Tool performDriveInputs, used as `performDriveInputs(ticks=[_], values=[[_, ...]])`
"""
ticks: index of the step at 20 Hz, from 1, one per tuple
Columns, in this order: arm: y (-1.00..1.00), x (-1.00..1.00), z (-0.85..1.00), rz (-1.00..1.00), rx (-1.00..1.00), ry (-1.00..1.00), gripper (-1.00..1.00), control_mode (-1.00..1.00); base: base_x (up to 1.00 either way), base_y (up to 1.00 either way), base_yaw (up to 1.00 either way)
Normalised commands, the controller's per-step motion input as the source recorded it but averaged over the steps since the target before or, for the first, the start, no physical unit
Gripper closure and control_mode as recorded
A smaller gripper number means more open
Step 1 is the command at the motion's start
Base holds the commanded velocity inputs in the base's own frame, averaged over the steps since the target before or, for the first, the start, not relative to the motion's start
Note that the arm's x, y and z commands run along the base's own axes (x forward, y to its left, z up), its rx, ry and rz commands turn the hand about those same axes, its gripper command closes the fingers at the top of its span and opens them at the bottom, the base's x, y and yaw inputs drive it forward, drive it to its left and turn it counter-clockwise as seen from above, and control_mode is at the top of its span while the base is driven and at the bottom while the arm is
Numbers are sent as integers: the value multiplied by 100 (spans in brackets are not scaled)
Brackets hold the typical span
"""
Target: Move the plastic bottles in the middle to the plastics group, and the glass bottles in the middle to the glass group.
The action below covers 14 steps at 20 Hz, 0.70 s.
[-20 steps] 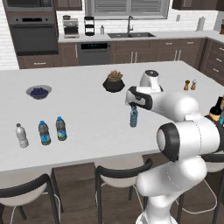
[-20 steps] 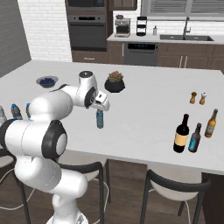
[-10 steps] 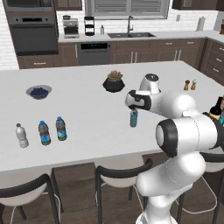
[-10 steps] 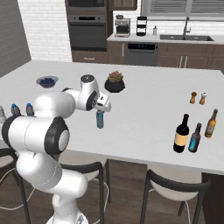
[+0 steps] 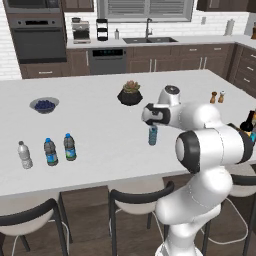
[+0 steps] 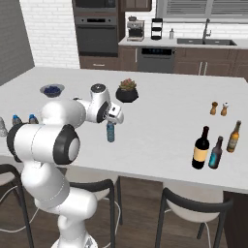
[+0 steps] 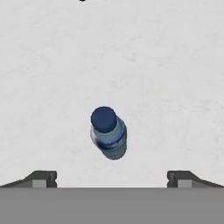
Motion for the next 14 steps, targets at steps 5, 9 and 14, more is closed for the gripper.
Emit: performDriveInputs(ticks=[5, 9, 14], values=[[0, 28, -1, 1, 0, 0, -100, -100, 0, 0, 0], [0, 12, 0, 0, 0, 1, -100, -100, 0, 0, 0], [0, 7, -11, 0, 0, 4, -100, -100, 0, 0, 0]])
